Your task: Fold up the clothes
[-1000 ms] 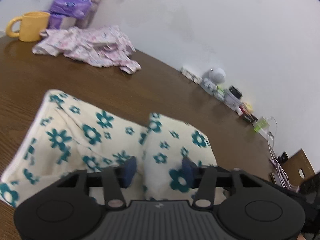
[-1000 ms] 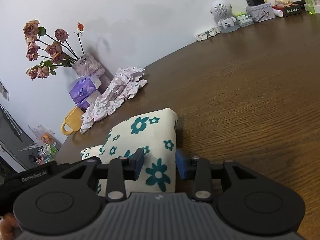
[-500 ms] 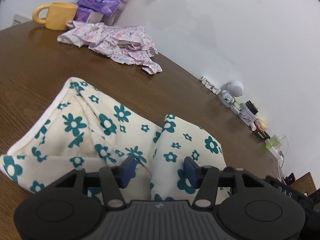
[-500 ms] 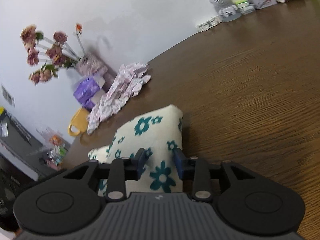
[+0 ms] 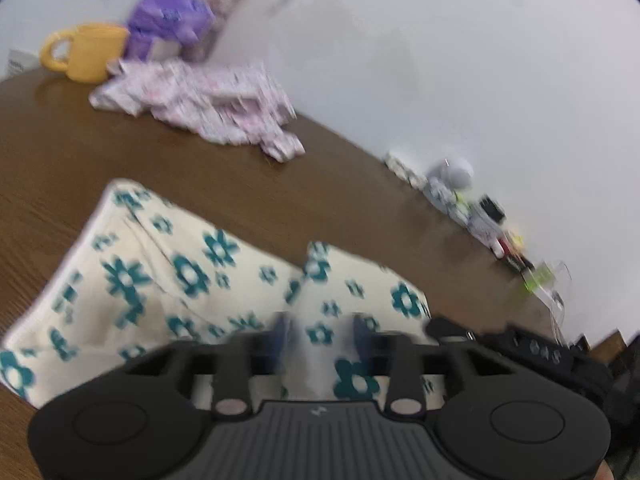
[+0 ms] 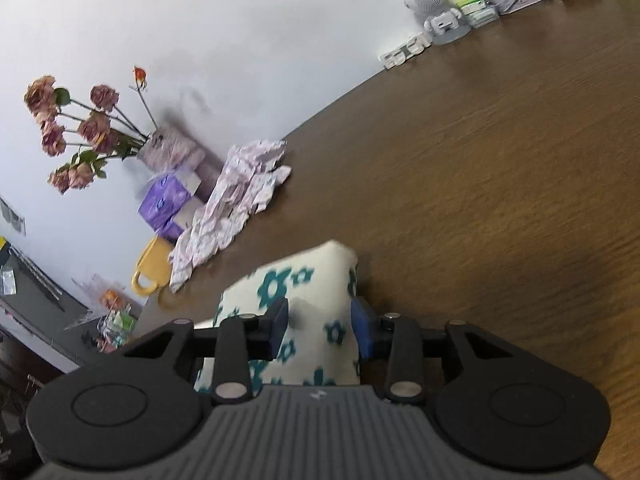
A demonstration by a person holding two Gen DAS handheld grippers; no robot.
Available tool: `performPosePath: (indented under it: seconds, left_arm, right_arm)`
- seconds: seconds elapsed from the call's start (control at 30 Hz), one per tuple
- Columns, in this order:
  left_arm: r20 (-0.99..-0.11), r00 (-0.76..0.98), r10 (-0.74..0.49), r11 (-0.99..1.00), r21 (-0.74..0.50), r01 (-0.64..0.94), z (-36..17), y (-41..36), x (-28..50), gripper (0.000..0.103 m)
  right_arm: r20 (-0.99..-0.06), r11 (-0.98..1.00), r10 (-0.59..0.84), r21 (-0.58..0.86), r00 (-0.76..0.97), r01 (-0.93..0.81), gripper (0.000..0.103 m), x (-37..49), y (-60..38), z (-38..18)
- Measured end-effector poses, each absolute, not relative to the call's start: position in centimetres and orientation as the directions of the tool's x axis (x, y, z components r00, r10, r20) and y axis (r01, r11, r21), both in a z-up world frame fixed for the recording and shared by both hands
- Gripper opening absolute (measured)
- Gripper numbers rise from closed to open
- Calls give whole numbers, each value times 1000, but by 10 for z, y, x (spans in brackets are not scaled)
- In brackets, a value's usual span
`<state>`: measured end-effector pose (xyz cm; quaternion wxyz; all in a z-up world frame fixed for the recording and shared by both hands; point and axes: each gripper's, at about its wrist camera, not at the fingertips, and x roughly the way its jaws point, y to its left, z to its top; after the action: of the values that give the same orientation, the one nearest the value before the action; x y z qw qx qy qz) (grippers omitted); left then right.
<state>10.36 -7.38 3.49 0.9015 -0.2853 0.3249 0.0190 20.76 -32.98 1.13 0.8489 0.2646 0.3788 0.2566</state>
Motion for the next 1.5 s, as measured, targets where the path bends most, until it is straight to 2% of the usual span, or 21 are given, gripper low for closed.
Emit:
performPosePath:
  seconds: [0.1,0.17,0.3,0.4,0.5,0.53,0.57,0.63,0.7,0.77,0.8,0.83,0.87,0.93,1.1,1.17,1.2,1.33,1.43,1.47,1.5]
  left_arm:
    - [-594,789,-156,832,-509,-219,36,-72,106,17]
    - [-594,790,-151,825,-516,-230,36,-68,108,23]
    - [-581,804,-124,811,-526,-256,41,-59,122,44]
    - [-584,799,-141,802,-540,-253,42,-54,140,47]
    - [-605,768,-211,752,-603,-268,34,-47,160,39]
    - [-608,763,-221,741,-613,-274,31,-46,164,16]
    - [-609,761,-223,734,-619,-280,28,-45,167,8]
    - [-607,763,-221,723,-628,-290,23,-44,168,10]
    - [-588,776,-229,707,-648,-282,22,-42,165,10]
    - [-576,787,-220,688,-664,-294,23,-41,157,25]
    - [-573,794,-203,684,-663,-303,25,-41,149,46]
    - [-567,803,-181,687,-658,-309,27,-40,141,59]
    - [-563,810,-161,692,-650,-314,28,-40,133,60]
    - [-564,814,-138,711,-629,-315,32,-42,118,62]
    - [-583,793,-178,722,-624,-297,32,-51,97,60]
    - [-582,787,-206,723,-632,-279,29,-58,94,51]
    - [-580,784,-219,722,-637,-270,26,-61,95,36]
    - [-583,787,-203,739,-618,-268,20,-67,96,30]
    - [-578,795,-184,756,-600,-261,21,-72,93,31]
    - [-578,796,-179,759,-596,-262,22,-73,92,33]
    - [-580,797,-169,762,-590,-268,23,-73,90,43]
  right_arm:
    - [-510,724,645,646,569,-241,29,210,-324,10]
    - [-514,736,637,626,574,-256,29,208,-320,11]
    - [-515,734,634,635,577,-240,32,216,-322,12]
    - [-514,731,627,648,586,-213,35,225,-324,10]
    - [-515,728,624,657,588,-196,35,233,-323,8]
    - [-515,727,625,658,586,-196,35,235,-322,7]
    - [-516,726,626,659,584,-196,34,236,-320,6]
    - [-518,728,627,655,582,-201,22,237,-318,5]
    - [-521,731,628,650,579,-207,18,237,-316,4]
    - [-519,729,631,651,577,-211,21,236,-316,3]
    - [-518,728,629,654,580,-205,28,235,-319,3]
    - [-518,728,626,656,583,-198,34,234,-322,4]
    - [-515,725,629,659,582,-200,40,231,-325,4]
    - [-506,716,640,665,578,-211,41,223,-331,5]
    - [-513,725,655,634,555,-269,41,195,-335,7]
    - [-511,726,658,624,553,-288,41,187,-334,8]
    - [-510,730,657,615,555,-298,41,184,-333,9]
    - [-515,729,658,619,550,-292,33,181,-329,5]
    - [-512,730,656,617,554,-295,25,179,-327,3]
    - [-511,730,657,617,554,-295,25,179,-327,3]
    - [-511,729,657,618,555,-294,28,179,-327,3]
